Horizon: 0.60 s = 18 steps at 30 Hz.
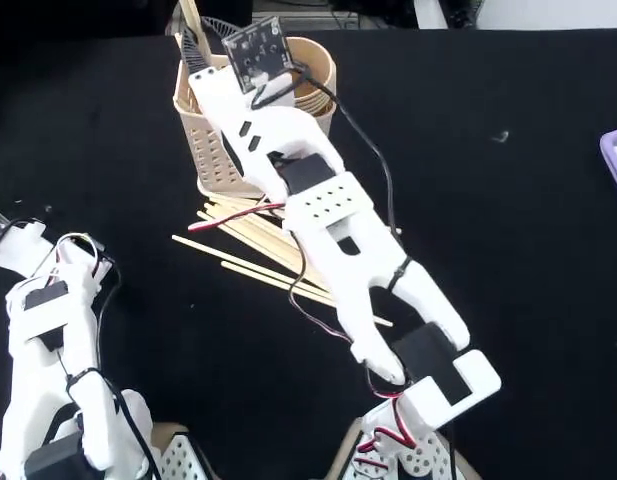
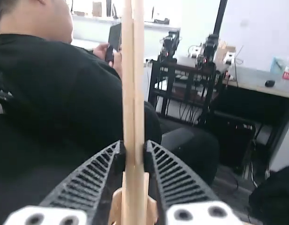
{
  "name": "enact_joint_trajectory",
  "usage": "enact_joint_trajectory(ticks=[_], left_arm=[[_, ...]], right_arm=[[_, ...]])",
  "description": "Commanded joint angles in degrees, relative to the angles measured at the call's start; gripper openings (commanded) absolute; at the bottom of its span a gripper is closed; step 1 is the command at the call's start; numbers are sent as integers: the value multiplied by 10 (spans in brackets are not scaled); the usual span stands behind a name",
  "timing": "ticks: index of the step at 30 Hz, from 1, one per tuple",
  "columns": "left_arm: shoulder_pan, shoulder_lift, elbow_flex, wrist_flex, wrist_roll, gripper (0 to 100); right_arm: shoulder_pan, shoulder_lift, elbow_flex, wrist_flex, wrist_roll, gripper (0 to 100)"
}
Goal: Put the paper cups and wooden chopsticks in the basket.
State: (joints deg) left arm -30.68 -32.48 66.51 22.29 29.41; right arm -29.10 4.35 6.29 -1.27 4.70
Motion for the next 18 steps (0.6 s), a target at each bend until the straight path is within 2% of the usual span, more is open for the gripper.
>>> enact_joint_trajectory(ticks=[1,10,13,18], left_arm=[[9,-12,-10,-14,3,141],[10,-11,-10,-14,3,141],[10,-11,-9,-14,3,141],[30,-11,-9,-9,-21,144]], right_arm=[[10,-5,-64,81,-4,152],[-5,-63,-191,275,-1,118],[-14,-143,-209,405,0,102],[0,-287,-174,713,1,86]])
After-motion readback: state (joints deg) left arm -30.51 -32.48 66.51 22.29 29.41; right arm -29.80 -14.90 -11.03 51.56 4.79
